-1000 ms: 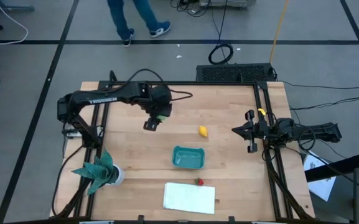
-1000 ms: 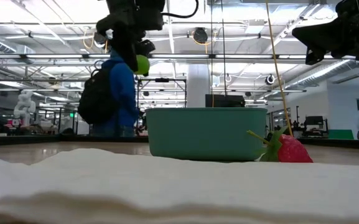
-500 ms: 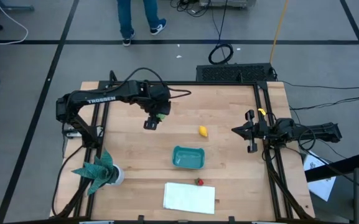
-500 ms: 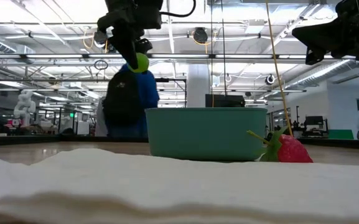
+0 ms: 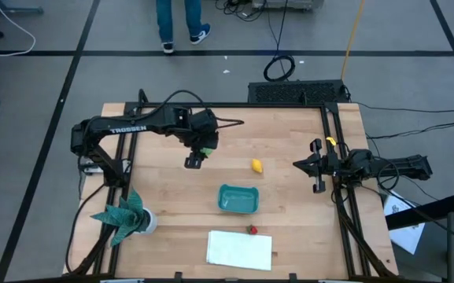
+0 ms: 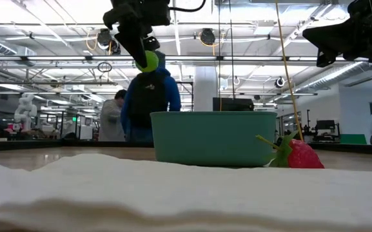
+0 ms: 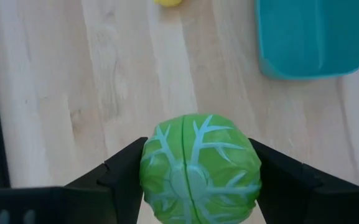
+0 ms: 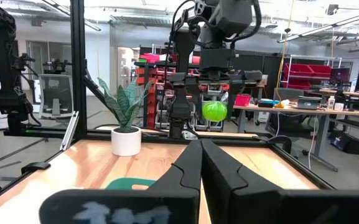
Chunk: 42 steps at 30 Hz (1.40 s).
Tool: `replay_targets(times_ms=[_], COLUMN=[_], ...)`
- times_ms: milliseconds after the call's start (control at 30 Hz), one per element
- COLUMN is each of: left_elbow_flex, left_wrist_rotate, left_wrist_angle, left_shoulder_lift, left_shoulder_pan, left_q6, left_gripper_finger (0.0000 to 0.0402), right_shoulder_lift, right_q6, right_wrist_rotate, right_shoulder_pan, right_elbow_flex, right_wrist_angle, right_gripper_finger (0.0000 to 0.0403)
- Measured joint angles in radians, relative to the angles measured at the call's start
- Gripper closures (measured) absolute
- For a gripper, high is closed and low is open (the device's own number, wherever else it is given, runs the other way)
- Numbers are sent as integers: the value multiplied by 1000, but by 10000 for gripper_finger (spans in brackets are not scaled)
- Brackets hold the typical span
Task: Pick and placing Produce into tupperware
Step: Put the cabbage into the green bin
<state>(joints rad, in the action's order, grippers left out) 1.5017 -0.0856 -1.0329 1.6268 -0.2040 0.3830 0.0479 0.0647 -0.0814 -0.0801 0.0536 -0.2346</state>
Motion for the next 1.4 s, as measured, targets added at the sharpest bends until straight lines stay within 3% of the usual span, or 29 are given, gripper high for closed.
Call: replay_targets(times_ms=[433,633,1400], left_elbow_flex=[0,-2,-1], left_wrist_rotate=[-5,-72,-198], left_wrist_angle=[123,182,361], left_shoulder_lift=[7,36,150], left_shoulder_pan=[92,106,141], left_q6=[-138,-182,-176], left_gripper_finger=[158,158,158], right_shoulder_lift=[0,0,19], right_q6=[0,0,0], right_wrist_rotate=[0,0,-1], right_shoulder_pan=[0,0,0], right_elbow_flex=[0,0,0], right_wrist_angle=[0,0,-3], right_gripper_finger=[403,403,403])
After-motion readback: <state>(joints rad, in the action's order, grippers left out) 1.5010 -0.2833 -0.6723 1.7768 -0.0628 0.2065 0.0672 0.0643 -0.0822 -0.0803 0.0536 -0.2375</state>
